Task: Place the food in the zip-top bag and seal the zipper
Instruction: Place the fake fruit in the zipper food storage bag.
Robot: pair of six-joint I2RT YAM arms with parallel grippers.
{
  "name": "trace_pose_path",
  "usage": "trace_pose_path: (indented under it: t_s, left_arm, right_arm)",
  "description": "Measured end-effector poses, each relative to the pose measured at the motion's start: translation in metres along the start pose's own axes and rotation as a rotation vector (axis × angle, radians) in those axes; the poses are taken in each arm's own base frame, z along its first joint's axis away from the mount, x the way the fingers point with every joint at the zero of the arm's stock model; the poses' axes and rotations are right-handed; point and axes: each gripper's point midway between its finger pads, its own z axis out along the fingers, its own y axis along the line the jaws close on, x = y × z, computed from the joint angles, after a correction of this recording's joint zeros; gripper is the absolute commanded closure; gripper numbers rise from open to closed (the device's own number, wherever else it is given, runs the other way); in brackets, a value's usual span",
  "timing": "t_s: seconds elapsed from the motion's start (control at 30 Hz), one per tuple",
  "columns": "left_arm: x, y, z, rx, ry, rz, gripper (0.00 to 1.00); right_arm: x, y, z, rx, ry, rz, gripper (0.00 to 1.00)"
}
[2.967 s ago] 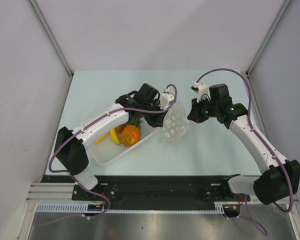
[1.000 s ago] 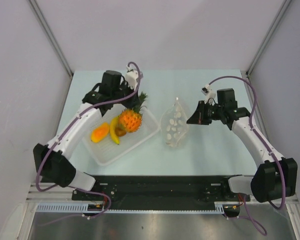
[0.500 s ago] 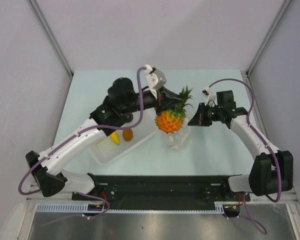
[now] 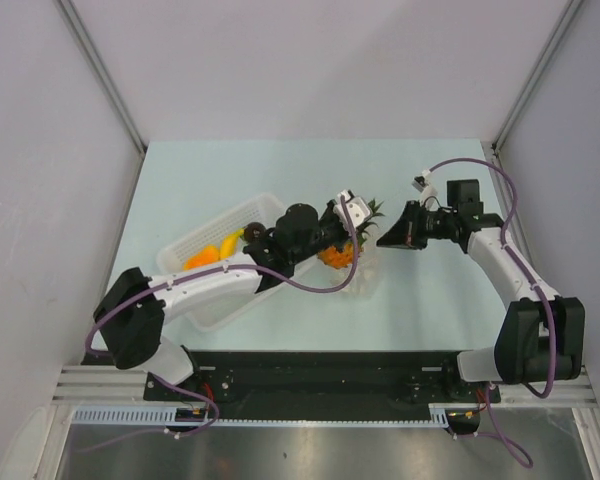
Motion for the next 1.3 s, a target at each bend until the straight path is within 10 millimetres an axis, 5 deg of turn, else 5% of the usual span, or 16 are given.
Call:
trace_pose_path:
  t_s: [0.13,0.53,0.87,1.07,1.3]
  left_arm:
    - [0.021,0.017,-0.003,-0.112,0.047,0.031,1.00]
    - [-0.007,0.045,-0.006,-0.335,0.131,-0.350,0.93]
    - [0.072,0.055,-0.004,-0.572,0.410,-0.409,1.00]
    - [0.079,0.061,-0.007,-0.669,0.433,-0.431,0.89]
    - [0.084,0.053,-0.012,-0.677,0.464,-0.438,0.92]
  right_arm:
    - [-0.004,0.009,-0.002,-0.081,0.004,0.055,1.00]
    - [-0.016,0.035,0.002,-0.220,-0.015,0.153,1.00]
    - [-0.014,0.050,0.006,-0.312,-0.005,0.218,1.00]
    - [-0.014,0.048,0.007,-0.320,-0.012,0.240,1.00]
    - [-0.008,0.039,0.009,-0.315,-0.003,0.287,1.00]
